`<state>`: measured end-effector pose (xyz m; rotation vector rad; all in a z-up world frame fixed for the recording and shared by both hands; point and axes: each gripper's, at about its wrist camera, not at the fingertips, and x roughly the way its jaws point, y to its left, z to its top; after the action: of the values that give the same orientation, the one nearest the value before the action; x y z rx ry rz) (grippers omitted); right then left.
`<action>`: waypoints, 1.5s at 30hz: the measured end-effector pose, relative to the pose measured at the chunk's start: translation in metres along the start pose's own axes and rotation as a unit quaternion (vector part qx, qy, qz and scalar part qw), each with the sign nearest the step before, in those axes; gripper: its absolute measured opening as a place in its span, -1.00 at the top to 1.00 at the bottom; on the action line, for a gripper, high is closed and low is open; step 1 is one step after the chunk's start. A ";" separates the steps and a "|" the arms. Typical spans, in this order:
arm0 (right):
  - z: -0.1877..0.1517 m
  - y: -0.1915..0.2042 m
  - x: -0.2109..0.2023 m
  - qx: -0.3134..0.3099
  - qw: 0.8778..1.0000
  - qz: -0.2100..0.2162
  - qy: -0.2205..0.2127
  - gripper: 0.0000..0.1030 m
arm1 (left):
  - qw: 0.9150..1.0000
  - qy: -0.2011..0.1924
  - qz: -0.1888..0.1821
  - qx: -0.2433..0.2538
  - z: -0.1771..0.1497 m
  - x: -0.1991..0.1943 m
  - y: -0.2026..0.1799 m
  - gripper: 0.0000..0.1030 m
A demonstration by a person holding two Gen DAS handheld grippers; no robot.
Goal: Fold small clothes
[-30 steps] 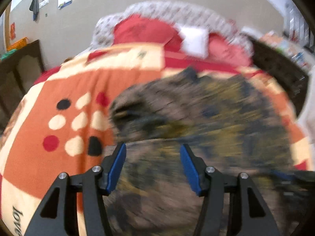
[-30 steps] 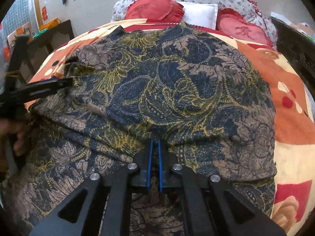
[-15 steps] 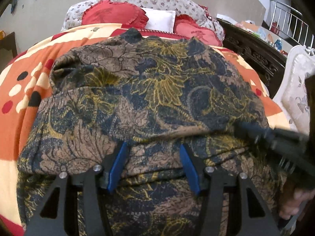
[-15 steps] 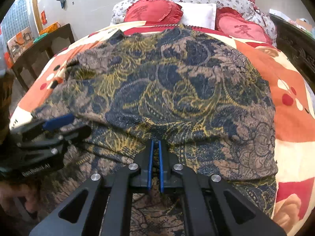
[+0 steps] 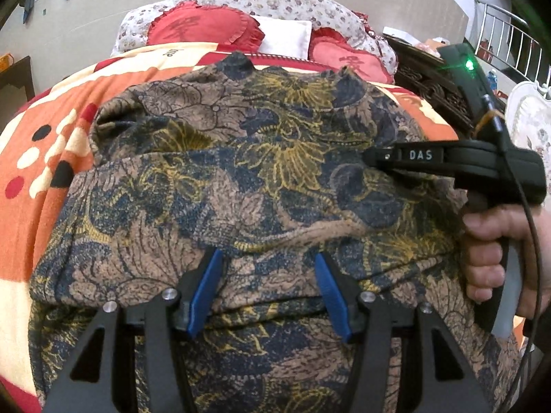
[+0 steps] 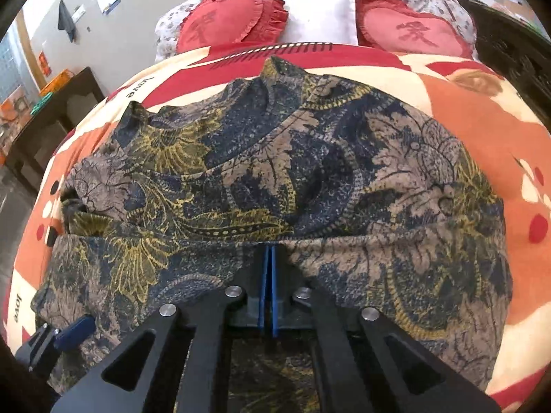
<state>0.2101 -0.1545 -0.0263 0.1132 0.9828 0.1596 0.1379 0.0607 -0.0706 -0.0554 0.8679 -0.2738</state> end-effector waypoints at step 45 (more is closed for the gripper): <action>-0.099 0.044 -0.050 -0.078 0.996 0.004 -0.032 0.61 | 0.993 0.033 0.095 -0.058 0.076 0.041 0.062 -0.19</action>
<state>0.0971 -0.1179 -0.0325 -0.0217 0.9029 0.2382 0.2340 0.1049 -0.0619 -0.0714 0.9472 -0.0459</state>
